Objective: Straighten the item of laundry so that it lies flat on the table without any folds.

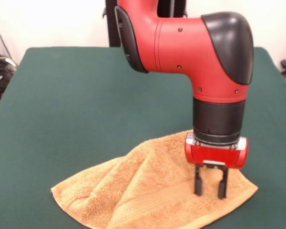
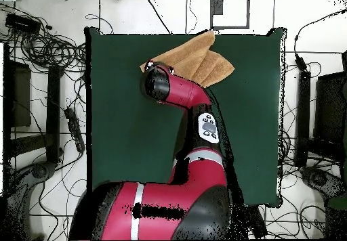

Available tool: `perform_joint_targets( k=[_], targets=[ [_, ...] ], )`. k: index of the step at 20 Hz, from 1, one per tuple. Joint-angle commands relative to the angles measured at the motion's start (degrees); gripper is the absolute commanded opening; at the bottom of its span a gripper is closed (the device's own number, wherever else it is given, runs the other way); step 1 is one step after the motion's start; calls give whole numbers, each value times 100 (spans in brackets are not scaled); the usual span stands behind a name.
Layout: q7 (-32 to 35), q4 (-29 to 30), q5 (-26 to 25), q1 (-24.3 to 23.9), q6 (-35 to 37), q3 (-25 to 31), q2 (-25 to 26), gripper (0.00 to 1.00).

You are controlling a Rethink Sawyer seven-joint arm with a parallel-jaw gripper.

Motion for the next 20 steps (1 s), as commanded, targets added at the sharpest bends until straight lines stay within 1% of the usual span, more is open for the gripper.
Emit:
perform_joint_targets(
  k=[1,4,10,13,16,18,20],
  targets=[
    [1098,-154,249,264,968,30,218,0],
    [1228,-201,256,391,1044,-172,210,0],
    [1315,-388,256,546,1134,-384,244,0],
    [1214,-443,246,494,1224,-322,253,0],
    [1373,-418,310,538,1161,-455,217,0],
    [1274,-494,317,466,1290,-369,237,0],
    [1205,-448,311,421,1313,-301,187,0]
  ],
)
